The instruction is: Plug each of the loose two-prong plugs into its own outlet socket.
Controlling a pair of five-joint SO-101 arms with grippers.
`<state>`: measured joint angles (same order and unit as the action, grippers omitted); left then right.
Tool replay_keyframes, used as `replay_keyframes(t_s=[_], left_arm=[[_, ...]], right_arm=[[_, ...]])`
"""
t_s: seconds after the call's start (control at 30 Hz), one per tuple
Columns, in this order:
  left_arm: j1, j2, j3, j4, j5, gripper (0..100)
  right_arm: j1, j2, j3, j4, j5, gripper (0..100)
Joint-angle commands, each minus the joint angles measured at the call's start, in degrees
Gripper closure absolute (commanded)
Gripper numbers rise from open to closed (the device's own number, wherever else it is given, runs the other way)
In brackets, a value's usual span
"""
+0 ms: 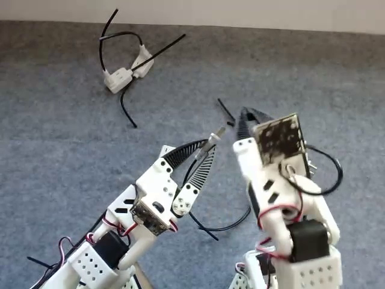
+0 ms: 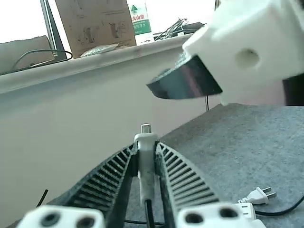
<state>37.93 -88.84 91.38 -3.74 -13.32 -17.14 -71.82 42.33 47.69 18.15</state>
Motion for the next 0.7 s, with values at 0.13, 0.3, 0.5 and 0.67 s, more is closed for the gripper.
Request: replay_keyframes(t_s=[0.13,0.3,0.5,0.67], left_arm=[[0.48,-0.66,-0.40,-1.23,0.18,99],[0.48,-0.66,-0.66,-1.23,0.18,99],[0.40,-0.66,-0.66,-1.23,0.18,99],[0.40,-0.66,-0.66,-1.23,0.18,99]], right_arm=[[-13.05,0.22,-5.32,0.22,0.09,99.1],[-13.05,0.22,4.00,-5.76,0.09,99.1],[-6.99,0.22,14.81,-12.18,0.09,99.1],[-2.24,0.22,18.77,-13.93,0.09,99.1]])
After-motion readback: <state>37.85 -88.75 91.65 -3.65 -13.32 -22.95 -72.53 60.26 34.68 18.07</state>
